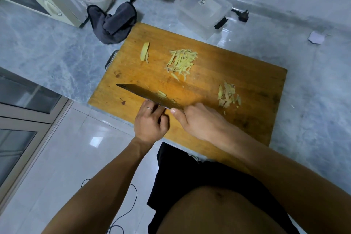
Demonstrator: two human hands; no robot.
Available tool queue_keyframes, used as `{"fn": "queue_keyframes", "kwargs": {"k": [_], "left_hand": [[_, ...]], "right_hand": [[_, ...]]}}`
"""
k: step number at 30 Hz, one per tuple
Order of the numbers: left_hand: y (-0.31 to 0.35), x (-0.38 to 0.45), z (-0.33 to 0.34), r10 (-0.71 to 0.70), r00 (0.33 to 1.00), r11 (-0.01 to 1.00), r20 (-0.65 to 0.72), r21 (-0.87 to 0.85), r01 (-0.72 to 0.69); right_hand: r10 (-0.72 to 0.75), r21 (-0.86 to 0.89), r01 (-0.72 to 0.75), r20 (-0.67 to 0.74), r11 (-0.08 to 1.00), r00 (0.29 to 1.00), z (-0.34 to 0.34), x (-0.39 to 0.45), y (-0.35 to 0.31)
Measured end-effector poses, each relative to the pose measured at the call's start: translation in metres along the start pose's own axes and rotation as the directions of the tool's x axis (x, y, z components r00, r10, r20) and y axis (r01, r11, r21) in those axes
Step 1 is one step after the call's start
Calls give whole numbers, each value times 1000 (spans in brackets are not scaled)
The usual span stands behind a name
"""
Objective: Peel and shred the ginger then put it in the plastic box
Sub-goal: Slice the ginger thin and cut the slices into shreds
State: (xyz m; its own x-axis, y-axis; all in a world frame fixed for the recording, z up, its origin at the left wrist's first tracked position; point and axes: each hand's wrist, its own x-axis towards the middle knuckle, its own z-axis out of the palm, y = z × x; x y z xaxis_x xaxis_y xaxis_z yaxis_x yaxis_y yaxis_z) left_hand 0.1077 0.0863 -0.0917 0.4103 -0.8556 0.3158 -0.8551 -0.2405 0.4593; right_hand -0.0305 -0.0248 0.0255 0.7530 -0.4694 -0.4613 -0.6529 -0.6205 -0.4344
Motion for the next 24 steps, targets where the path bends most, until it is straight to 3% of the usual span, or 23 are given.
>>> {"fn": "queue_keyframes", "kwargs": {"k": [13,24], "left_hand": [[0,-2,-1,-43,999,999,33,12,43],[3,-1,-3,-34,999,999,14,0,34]], "right_hand": [[13,51,-13,4,999,1000,3,11,-7],[-1,-21,1,-9,1000,1000,-8,-3,-2]]}}
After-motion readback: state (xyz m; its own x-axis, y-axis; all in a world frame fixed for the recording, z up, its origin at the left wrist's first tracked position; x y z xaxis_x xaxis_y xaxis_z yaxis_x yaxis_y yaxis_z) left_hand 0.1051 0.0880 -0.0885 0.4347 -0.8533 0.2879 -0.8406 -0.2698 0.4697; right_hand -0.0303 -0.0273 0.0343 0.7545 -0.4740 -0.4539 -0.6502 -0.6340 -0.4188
